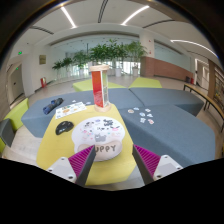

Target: Arrange mouse

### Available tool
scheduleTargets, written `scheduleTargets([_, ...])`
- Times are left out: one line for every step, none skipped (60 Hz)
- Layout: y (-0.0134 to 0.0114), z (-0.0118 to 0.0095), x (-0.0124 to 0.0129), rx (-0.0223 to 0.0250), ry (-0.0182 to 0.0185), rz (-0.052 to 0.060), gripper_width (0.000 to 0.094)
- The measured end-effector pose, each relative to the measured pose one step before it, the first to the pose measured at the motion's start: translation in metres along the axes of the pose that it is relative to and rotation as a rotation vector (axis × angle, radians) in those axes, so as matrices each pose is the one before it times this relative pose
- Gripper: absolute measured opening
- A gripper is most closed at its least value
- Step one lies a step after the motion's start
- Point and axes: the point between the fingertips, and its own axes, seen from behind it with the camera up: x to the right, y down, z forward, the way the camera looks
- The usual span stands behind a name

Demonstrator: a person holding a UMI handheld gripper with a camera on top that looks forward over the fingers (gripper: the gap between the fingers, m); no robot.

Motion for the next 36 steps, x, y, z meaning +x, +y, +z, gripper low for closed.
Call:
scheduleTargets([-0.00025,-0.00026,0.00123,-0.00026,0.00677,0.0054,0.0818])
scheduleTargets([-0.00036,-0.00041,0.00098,0.00043,0.0057,0.0056,0.0818])
scheduleTargets([-0.00014,-0.00043,0.00065,-0.00042,0.0041,0.0057,0.0819])
scheduleTargets([0.00011,-0.00085,0.00044,-0.00187,0.00229,0.0048,0.0822])
scheduleTargets([0.00036,-0.00082,0.00016,-0.00274,0.00123,0.0049,0.0825])
scheduleTargets([-0.00015,-0.00092,0.00033,-0.00123,0.0012,0.0048,0.0829])
scheduleTargets([-0.00092,-0.00154,0.00076,0.00084,0.00125,0.0045,0.0831])
scheduleTargets([0.00089,0.00274,-0.00072,0.00232,-0.00053,0.0046,0.0831])
scheduleTargets([-0.00363,-0.00084,0.00241,0.00043,-0.00258,0.0027,0.0833])
scheduleTargets([-0.00048,-0.00124,-0.0008,0.00082,-0.00246,0.0015,0.0833])
scheduleTargets([-0.00018,-0.00112,-0.00177,0.00028,-0.00431,0.0017,0.0833])
scheduleTargets([0.00015,-0.00115,-0.00177,-0.00088,-0.00559,0.0018,0.0833])
scheduleTargets([0.0009,0.001,-0.00009,-0.00192,-0.00681,0.0024,0.0833])
scheduleTargets([0.00044,0.00083,-0.00178,-0.00255,-0.00667,0.0039,0.0831])
scheduleTargets([0.00135,-0.00279,-0.01354,-0.001,-0.00132,0.004,0.083])
scheduleTargets([0.00275,0.01016,0.01423,-0.001,-0.01816,0.006,0.0829])
scheduleTargets([0.00074,0.00074,-0.00164,-0.00179,-0.01083,0.0033,0.0829])
scheduleTargets([-0.00038,-0.00674,-0.01004,-0.00228,-0.00596,0.0013,0.0829])
scheduleTargets([0.00031,0.00038,-0.00336,-0.00042,-0.01152,0.0004,0.0829])
scheduleTargets([0.00029,0.00043,-0.00389,-0.00057,-0.0113,-0.0016,0.0829])
scheduleTargets([0.0004,0.00086,-0.0042,-0.00031,-0.01076,-0.0044,0.0828])
scheduleTargets([-0.0003,0.00117,-0.00358,0.00013,-0.01092,-0.0072,0.0828])
scheduleTargets([-0.00039,0.00141,-0.00416,0.00192,-0.00974,-0.009,0.0829])
scheduleTargets([0.00183,0.01387,0.00063,0.00435,-0.0108,-0.0113,0.0828])
scheduleTargets([-0.00438,-0.00734,-0.01517,-0.00001,-0.00781,-0.0119,0.0828])
scheduleTargets([-0.00117,0.00132,-0.0064,0.00249,-0.01022,-0.0135,0.0827])
scheduleTargets([-0.00061,0.00414,-0.00401,0.00392,-0.01145,-0.0139,0.0827])
scheduleTargets([-0.00064,-0.0002,-0.00703,0.00053,-0.0103,-0.012,0.0827])
scheduleTargets([0.00003,0.00549,-0.00437,0.00136,-0.0123,-0.0121,0.083])
scheduleTargets([-0.00003,0.00125,-0.00791,-0.00304,-0.01266,-0.0103,0.0827])
scheduleTargets([0.00009,0.00379,-0.00651,-0.00258,-0.01405,-0.0091,0.0826])
scheduleTargets([0.00227,0.00532,-0.00297,-0.00017,-0.01639,-0.0085,0.0826])
scheduleTargets([-0.0018,0.0059,-0.00874,-0.00524,-0.01404,-0.0052,0.0824])
scheduleTargets([0.00054,0.0092,-0.00639,-0.00351,-0.01719,-0.0064,0.0825])
scheduleTargets([-0.00158,0.00433,-0.01099,-0.00543,-0.01744,-0.005,0.0825])
scheduleTargets([-0.00179,-0.00024,-0.01611,-0.00484,-0.01588,-0.0065,0.0825])
